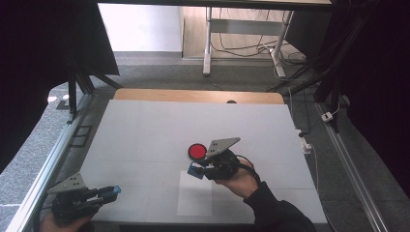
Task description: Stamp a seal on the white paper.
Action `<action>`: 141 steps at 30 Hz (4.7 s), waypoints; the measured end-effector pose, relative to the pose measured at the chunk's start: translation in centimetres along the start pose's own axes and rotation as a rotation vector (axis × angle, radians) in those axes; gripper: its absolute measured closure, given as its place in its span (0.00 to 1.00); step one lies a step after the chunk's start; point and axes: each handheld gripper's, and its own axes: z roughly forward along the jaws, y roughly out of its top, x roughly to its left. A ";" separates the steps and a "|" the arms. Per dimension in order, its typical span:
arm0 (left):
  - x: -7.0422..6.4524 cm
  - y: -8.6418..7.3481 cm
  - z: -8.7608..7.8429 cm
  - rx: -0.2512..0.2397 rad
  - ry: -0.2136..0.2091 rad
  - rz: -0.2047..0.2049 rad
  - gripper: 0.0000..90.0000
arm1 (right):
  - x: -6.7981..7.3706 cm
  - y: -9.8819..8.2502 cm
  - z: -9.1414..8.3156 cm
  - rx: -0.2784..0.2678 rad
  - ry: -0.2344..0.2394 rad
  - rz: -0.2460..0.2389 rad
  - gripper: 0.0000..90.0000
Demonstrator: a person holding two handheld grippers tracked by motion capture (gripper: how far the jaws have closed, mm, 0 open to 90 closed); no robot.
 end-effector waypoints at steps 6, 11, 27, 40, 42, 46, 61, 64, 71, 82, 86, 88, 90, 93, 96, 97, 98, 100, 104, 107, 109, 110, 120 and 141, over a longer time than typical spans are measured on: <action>0.0 0.0 0.0 0.000 -0.002 0.003 0.76 | -0.1 -0.5 0.6 0.022 -0.008 -0.006 0.79; 0.0 0.0 0.0 -0.001 -0.005 0.002 0.76 | -0.1 -0.8 1.1 0.046 -0.011 -0.013 0.79; 0.0 0.0 0.0 -0.002 -0.006 0.002 0.76 | 0.0 -2.0 2.6 0.106 -0.015 -0.032 0.79; 0.0 0.0 0.0 -0.003 -0.009 0.002 0.76 | -0.2 -2.6 3.6 0.137 -0.019 -0.021 0.79; 0.0 0.0 0.0 -0.003 -0.010 0.003 0.76 | -0.2 -2.7 3.7 0.143 -0.020 -0.021 0.79; 0.0 0.0 0.0 -0.003 -0.010 0.004 0.76 | -0.1 -2.7 4.0 0.153 -0.019 -0.023 0.79; 0.0 0.0 0.0 -0.001 -0.012 0.007 0.76 | -0.5 -3.3 4.7 0.191 -0.020 -0.011 0.79; 0.0 0.0 0.0 -0.001 -0.012 0.005 0.76 | -0.7 -3.3 4.7 0.184 -0.014 0.022 0.79; 0.1 0.0 0.0 -0.002 -0.014 0.004 0.76 | -1.2 -3.7 4.6 0.164 0.010 0.091 0.79; 0.0 0.0 0.0 0.003 -0.012 0.010 0.76 | 0.6 -3.2 4.9 0.202 -0.077 -0.036 0.79; 0.0 0.0 0.1 0.005 -0.011 0.009 0.76 | 0.7 -3.2 4.9 0.206 -0.085 -0.042 0.79; 0.0 0.0 0.1 0.006 -0.012 0.011 0.76 | 0.4 -3.3 4.9 0.200 -0.067 -0.018 0.79; 0.0 0.0 0.1 0.006 -0.011 0.011 0.76 | 0.1 -3.4 4.8 0.195 -0.057 -0.006 0.79; 0.0 0.0 0.1 0.008 -0.013 0.010 0.76 | -0.2 -3.5 4.8 0.186 -0.039 0.016 0.79; 0.0 0.0 0.1 0.009 -0.013 0.010 0.76 | -0.7 -3.6 4.7 0.175 -0.018 0.045 0.79; 0.0 0.0 0.1 0.009 -0.013 0.009 0.76 | -0.8 -3.6 4.7 0.176 -0.013 0.055 0.79; 0.0 0.0 0.1 0.010 -0.013 0.010 0.76 | -1.0 -3.7 4.7 0.170 -0.004 0.073 0.79; 0.0 0.0 0.1 0.012 -0.012 0.011 0.76 | -1.1 -3.7 4.7 0.165 0.004 0.089 0.79; 0.0 0.0 0.1 0.012 -0.011 0.011 0.76 | -1.1 -3.7 4.7 0.171 0.000 0.077 0.79; 0.0 0.1 0.1 0.015 -0.011 0.011 0.76 | -0.5 -3.6 4.8 0.181 -0.027 0.031 0.79; 0.0 0.1 0.2 0.016 -0.010 0.013 0.76 | -0.2 -3.5 4.8 0.184 -0.040 0.015 0.79; 0.0 0.1 0.2 0.018 -0.009 0.014 0.76 | -0.1 -3.5 4.8 0.186 -0.047 0.009 0.79; -0.1 0.1 0.2 0.022 -0.005 0.018 0.76 | 1.8 -2.9 5.1 0.237 -0.143 -0.111 0.79; -0.1 0.1 0.3 0.024 -0.006 0.016 0.76 | -0.3 -3.4 4.7 0.194 -0.039 0.008 0.79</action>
